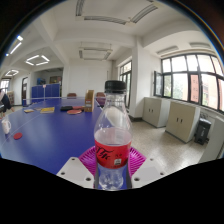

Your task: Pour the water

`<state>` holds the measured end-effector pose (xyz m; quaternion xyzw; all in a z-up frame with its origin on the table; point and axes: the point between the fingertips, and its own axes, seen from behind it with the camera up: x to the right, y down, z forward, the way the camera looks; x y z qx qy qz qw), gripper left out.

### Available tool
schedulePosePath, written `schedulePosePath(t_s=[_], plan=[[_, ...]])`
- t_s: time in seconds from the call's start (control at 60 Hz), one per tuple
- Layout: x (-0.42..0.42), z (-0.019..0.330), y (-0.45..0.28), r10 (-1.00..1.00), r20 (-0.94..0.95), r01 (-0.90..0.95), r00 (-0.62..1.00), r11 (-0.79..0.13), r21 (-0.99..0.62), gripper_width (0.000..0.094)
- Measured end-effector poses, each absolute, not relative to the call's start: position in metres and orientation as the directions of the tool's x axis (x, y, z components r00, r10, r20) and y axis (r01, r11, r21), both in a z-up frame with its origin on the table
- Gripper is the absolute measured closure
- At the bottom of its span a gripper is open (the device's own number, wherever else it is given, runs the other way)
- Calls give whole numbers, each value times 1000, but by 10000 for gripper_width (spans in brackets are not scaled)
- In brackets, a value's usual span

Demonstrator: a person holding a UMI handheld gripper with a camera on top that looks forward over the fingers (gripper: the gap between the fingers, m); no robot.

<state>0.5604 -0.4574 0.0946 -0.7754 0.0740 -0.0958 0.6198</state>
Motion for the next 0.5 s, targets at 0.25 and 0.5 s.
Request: schedulePosePath(t_s=[0.25, 0.5], plan=[[555, 124, -453, -325, 144, 72, 935, -225, -972, 594], [485, 271, -443, -471, 412, 362, 780, -197, -911, 593]])
